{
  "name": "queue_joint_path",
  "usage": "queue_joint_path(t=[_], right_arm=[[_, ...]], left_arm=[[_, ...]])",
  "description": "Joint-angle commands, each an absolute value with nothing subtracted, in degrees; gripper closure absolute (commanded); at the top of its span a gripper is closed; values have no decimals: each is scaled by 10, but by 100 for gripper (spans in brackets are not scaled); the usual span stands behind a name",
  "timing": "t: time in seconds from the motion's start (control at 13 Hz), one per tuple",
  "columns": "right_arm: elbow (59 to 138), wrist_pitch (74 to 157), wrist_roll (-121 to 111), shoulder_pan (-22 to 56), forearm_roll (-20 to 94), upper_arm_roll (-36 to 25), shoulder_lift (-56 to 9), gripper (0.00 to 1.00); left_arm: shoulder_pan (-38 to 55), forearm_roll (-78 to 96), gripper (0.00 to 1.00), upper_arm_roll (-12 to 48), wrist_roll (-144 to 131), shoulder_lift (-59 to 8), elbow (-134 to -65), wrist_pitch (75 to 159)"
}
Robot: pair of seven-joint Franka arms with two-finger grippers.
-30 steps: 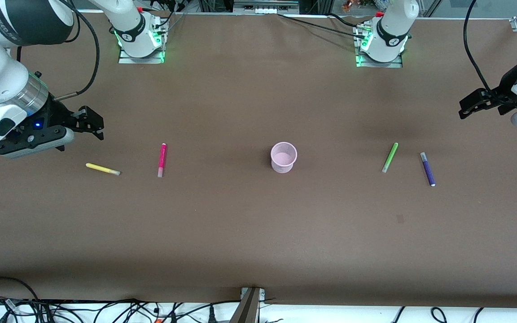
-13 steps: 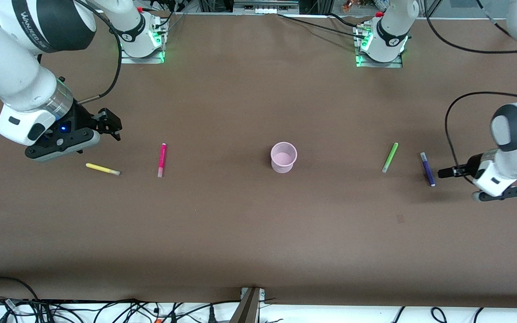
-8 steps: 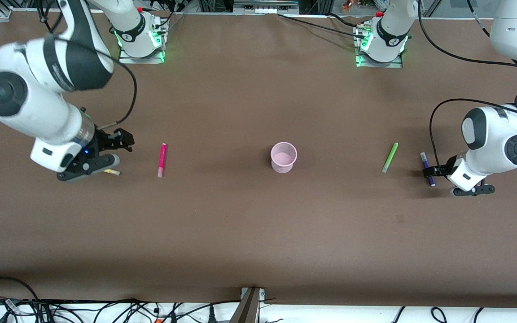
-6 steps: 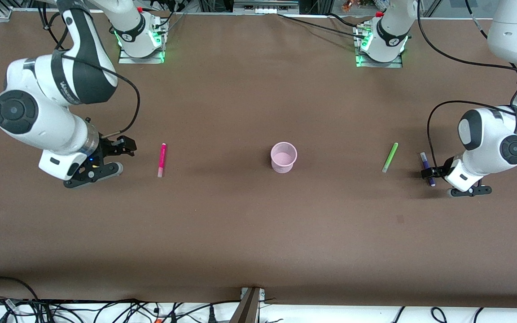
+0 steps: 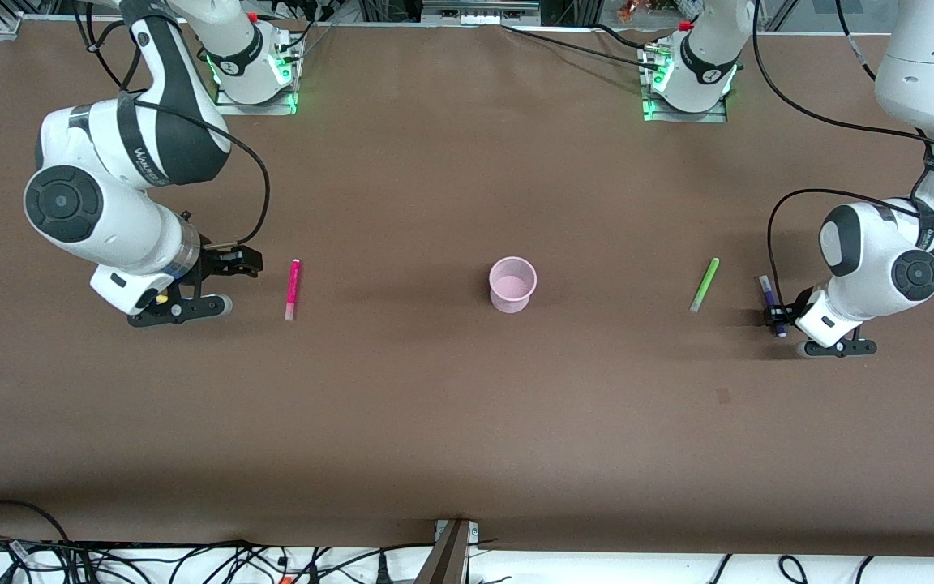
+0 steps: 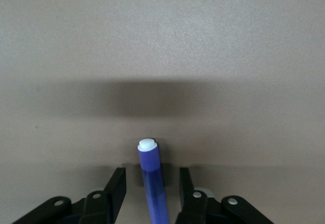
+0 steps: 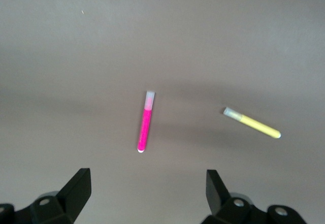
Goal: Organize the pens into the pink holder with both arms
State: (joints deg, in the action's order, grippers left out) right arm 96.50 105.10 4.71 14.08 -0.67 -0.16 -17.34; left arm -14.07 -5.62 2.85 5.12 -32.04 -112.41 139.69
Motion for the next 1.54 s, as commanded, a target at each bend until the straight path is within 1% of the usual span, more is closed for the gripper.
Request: queue_joint_path(t=[0.0, 0.15, 0.23, 0.31, 0.38, 0.46, 0.62, 0.77, 0.85, 1.0, 1.23, 1.31, 1.38, 1.46], right_arm=[[1076, 1140, 84, 142, -1, -2, -143, 0], [1141, 1220, 96, 142, 33, -1, -153, 0], [1176, 1270, 98, 148, 39, 3, -156, 0], [1204, 1314, 103, 155, 40, 6, -160, 0], [1219, 1331, 106, 156, 40, 6, -162, 0], [1223, 1334, 105, 156, 40, 6, -166, 1], [1227, 1339, 106, 157, 40, 6, -179, 3], [1247, 1365, 105, 157, 40, 10, -183, 5], [1258, 1381, 105, 157, 40, 11, -188, 5], [1265, 1397, 105, 159, 40, 11, -200, 5], [1265, 1413, 106, 161, 40, 11, -221, 9], [1267, 1420, 106, 161, 40, 11, -228, 13], [1273, 1428, 106, 161, 40, 11, -231, 15], [1278, 1431, 105, 161, 40, 12, -231, 18]], left_arm=[[-146, -66, 49, 32, 65, -327, -1121, 1410], [-149, -66, 52, 32, 65, -334, -1121, 1412], [-149, -66, 63, 32, 65, -335, -1120, 1412], [-149, -66, 82, 32, 66, -334, -1118, 1411], [-149, -66, 98, 32, 66, -333, -1117, 1410], [-148, -66, 100, 33, 66, -331, -1117, 1409], [-148, -66, 100, 33, 66, -330, -1115, 1407], [-149, -66, 100, 36, 62, -322, -1108, 1403], [-146, -65, 100, 41, 61, -310, -1104, 1388], [-142, -59, 100, 68, 61, -293, -1074, 1326], [-141, -57, 100, 125, 59, -294, -986, 1193], [-140, -55, 100, 146, 59, -295, -948, 1136], [-140, -55, 100, 166, 61, -297, -921, 1097], [-141, -54, 100, 186, 63, -297, -908, 1088]])
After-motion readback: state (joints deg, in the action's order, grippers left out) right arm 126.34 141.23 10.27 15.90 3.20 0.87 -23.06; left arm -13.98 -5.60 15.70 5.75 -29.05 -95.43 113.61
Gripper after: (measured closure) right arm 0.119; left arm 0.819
